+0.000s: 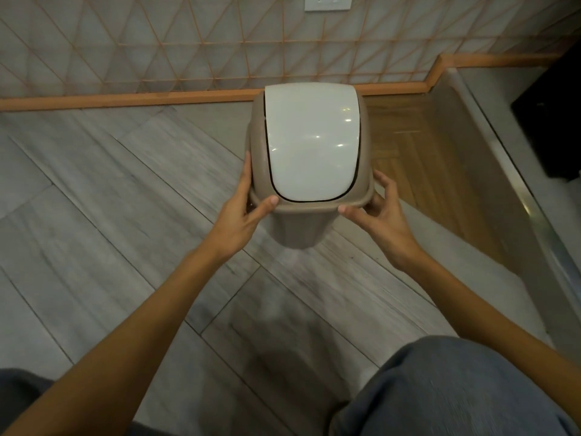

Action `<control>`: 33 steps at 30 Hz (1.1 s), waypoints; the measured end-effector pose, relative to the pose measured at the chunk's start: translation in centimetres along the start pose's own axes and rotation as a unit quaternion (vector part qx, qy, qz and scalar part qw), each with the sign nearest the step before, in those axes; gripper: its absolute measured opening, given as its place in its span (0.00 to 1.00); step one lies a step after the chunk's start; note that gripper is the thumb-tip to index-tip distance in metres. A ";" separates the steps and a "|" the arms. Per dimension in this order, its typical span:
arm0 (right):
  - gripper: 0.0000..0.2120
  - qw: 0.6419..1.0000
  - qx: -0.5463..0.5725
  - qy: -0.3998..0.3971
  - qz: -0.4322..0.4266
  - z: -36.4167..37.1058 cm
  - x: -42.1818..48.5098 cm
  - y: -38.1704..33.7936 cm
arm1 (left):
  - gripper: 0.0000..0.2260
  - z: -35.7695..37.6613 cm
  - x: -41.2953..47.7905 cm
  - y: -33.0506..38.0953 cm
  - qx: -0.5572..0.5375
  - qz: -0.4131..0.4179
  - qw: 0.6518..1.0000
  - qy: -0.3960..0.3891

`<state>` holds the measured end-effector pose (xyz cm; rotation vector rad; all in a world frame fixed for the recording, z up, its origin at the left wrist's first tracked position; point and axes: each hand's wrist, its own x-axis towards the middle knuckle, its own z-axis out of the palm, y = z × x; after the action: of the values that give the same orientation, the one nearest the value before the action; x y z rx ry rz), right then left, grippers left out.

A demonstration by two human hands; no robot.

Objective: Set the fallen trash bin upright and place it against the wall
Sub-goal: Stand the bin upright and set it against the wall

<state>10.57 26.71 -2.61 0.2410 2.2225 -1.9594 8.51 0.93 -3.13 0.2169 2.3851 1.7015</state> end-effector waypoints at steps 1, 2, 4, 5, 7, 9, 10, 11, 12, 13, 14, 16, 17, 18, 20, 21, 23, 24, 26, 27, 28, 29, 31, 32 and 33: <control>0.43 1.000 -0.008 -0.002 0.003 -0.1 0.0 -0.1 | 0.37 0.1 0.0 0.0 -0.005 -0.001 1.000 0.002; 0.42 1.000 -0.021 -0.007 0.010 -0.2 0.0 -0.1 | 0.37 0.1 -0.1 0.0 -0.009 -0.007 1.000 0.006; 0.42 0.996 -0.082 -0.032 0.027 -0.5 -0.3 -0.3 | 0.36 0.4 -0.3 0.1 0.013 -0.016 0.999 0.027; 0.43 0.991 -0.121 -0.047 0.025 -0.6 -0.5 -0.3 | 0.36 0.6 -0.5 0.3 0.050 -0.010 0.997 0.052; 0.46 0.979 -0.193 -0.059 -0.007 -0.8 -0.8 -0.5 | 0.34 1.1 -1.6 1.2 0.143 0.022 0.980 0.137; 0.51 0.964 -0.257 -0.040 -0.060 -1.0 -1.1 -1.1 | 0.33 1.6 -2.8 2.4 0.194 0.090 0.951 0.222; 0.52 0.952 -0.289 -0.025 -0.095 -1.1 -1.1 -1.4 | 0.34 1.8 -3.2 2.7 0.208 0.124 0.939 0.244; 0.52 0.939 -0.318 -0.013 -0.131 -1.2 -1.0 -1.6 | 0.36 2.2 -3.4 2.7 0.228 0.148 0.929 0.251; 0.52 0.926 -0.340 -0.005 -0.162 -1.2 -0.8 -1.8 | 0.39 2.5 -3.2 2.3 0.253 0.157 0.922 0.247; 0.53 0.916 -0.355 -0.002 -0.187 -1.1 -0.6 -1.8 | 0.42 2.9 -3.0 2.0 0.269 0.147 0.922 0.237; 0.54 0.909 -0.364 -0.004 -0.205 -1.0 -0.2 -1.7 | 0.46 3.2 -2.5 1.5 0.268 0.125 0.928 0.225; 0.56 0.911 -0.355 -0.009 -0.212 -0.4 0.6 -1.3 | 0.52 3.8 -1.7 0.8 0.217 0.077 0.954 0.191; 0.57 0.919 -0.338 -0.011 -0.202 -0.1 1.0 -1.1 | 0.53 4.0 -1.3 0.6 0.177 0.055 0.967 0.173; 0.57 0.927 -0.321 -0.014 -0.192 0.1 1.5 -0.9 | 0.54 4.2 -0.9 0.4 0.136 0.039 0.977 0.159; 0.56 0.935 -0.301 -0.020 -0.189 0.2 2.4 -0.6 | 0.54 4.3 -0.2 0.0 0.082 0.025 0.984 0.155; 0.55 0.936 -0.294 -0.022 -0.190 0.2 2.9 -0.5 | 0.54 4.3 0.2 0.0 0.070 0.026 0.984 0.162; 0.54 0.941 -0.278 -0.029 -0.193 0.3 3.7 -0.6 | 0.53 4.1 0.8 -0.1 0.064 0.030 0.982 0.177; 0.54 0.942 -0.271 -0.032 -0.196 0.4 4.2 -0.7 | 0.52 3.8 1.2 -0.2 0.063 0.033 0.981 0.180; 0.53 0.942 -0.261 -0.036 -0.207 0.7 5.3 -0.9 | 0.52 3.3 2.1 -0.5 0.060 0.041 0.980 0.184; 0.54 0.942 -0.259 -0.038 -0.212 0.9 5.9 -1.0 | 0.51 3.0 2.6 -0.6 0.057 0.047 0.980 0.185; 0.54 0.941 -0.259 -0.037 -0.216 1.1 6.6 -1.1 | 0.51 2.7 3.2 -0.7 0.055 0.052 0.980 0.186; 0.54 0.940 -0.260 -0.036 -0.220 1.3 7.4 -1.3 | 0.51 2.3 3.9 -0.8 0.058 0.056 0.979 0.189; 0.54 0.938 -0.264 -0.035 -0.222 1.7 9.1 -1.7 | 0.51 1.4 5.5 -1.2 0.069 0.064 0.977 0.192; 0.55 0.937 -0.264 -0.038 -0.224 1.8 10.0 -1.9 | 0.51 0.8 6.4 -1.4 0.072 0.067 0.977 0.191; 0.55 0.937 -0.263 -0.041 -0.226 2.0 11.0 -2.2 | 0.50 0.3 7.4 -1.6 0.071 0.071 0.977 0.189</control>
<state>-0.63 24.54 -3.29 -0.4524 2.8130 -1.4050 1.47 2.43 -5.31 0.0923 2.8331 1.7670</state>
